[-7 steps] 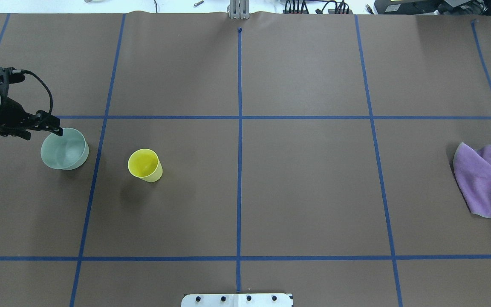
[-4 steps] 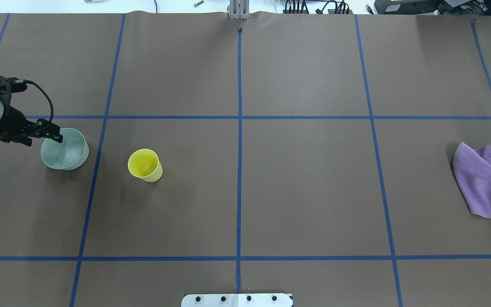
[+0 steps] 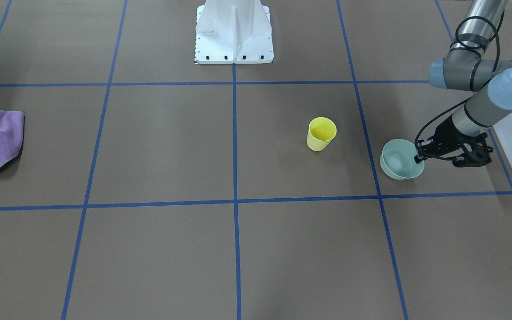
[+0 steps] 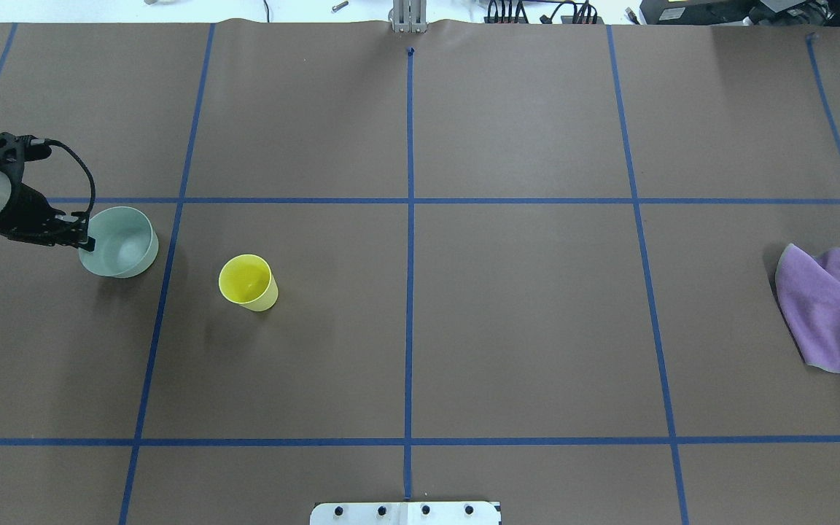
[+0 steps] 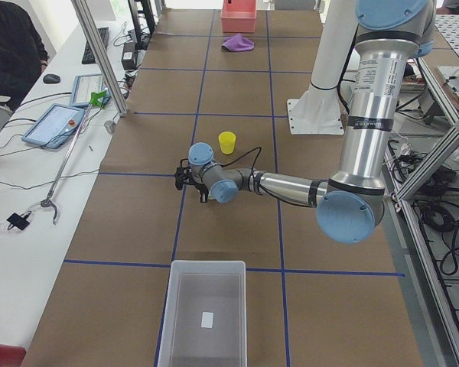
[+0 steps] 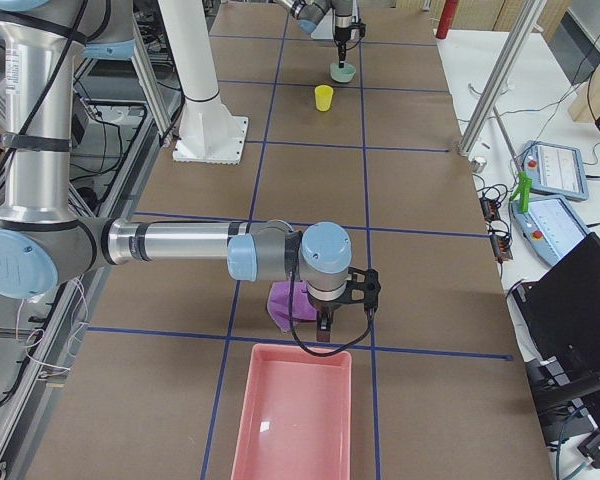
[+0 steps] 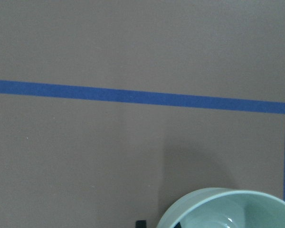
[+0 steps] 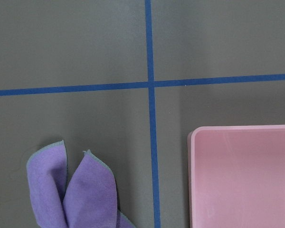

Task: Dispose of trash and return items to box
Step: 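Grasp the green bowl rim with the left gripper and lift it away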

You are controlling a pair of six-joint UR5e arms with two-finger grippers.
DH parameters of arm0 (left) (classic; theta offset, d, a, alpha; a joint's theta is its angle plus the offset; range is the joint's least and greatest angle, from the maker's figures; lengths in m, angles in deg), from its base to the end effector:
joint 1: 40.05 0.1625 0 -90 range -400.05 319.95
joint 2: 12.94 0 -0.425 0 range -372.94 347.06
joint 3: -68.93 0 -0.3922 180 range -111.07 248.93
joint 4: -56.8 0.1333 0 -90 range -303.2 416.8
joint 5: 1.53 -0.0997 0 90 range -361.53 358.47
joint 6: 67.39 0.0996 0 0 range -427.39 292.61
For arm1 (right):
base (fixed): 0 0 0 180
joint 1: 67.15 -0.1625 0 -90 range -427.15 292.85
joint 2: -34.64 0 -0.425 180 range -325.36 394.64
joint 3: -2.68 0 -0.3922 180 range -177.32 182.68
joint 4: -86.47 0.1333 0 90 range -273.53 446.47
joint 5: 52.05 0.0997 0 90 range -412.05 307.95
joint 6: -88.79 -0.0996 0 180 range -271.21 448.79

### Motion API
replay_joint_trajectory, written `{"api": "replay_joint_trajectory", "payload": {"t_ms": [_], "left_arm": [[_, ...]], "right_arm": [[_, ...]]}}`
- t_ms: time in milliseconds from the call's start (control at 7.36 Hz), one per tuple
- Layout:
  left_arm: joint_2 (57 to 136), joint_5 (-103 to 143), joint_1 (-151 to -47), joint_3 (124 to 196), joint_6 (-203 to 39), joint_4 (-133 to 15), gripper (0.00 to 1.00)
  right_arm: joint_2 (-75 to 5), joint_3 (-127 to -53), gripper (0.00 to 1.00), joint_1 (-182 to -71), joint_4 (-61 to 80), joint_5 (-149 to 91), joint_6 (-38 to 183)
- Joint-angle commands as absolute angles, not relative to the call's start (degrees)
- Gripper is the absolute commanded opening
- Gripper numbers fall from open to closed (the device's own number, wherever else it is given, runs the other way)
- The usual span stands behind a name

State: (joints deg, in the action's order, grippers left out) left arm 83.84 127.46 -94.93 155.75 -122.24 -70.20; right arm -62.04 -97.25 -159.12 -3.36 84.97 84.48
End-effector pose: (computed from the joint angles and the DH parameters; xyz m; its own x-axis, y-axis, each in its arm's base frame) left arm 0.2688 -0.5050 0.5538 0.5876 -0.0575 -0.8071 0.0757 0.9970 -0.0159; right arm 0.0757 -0.4434 0.6242 0.6783 0.0549 0.7327 -0.0855 0.9963 0.0046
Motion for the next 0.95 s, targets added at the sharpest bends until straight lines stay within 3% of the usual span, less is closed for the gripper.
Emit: {"api": "replay_joint_trajectory", "payload": {"t_ms": [0,408,816], "left_arm": [[83.1,137.1,-99.3,157.4,-122.2,-69.7,0.00],[82.3,145.8,-113.1,157.5,-120.4,-69.8,0.00],[76.0,145.2,-127.9,154.1,-97.6,-67.9,0.00]], "right_arm": [[-62.0,-97.3,1.00,-159.1,-3.3,85.0,84.5],[-62.0,-97.3,1.00,-159.0,-2.8,85.1,84.5],[-61.8,-97.4,1.00,-158.0,-2.7,85.6,84.4]]}}
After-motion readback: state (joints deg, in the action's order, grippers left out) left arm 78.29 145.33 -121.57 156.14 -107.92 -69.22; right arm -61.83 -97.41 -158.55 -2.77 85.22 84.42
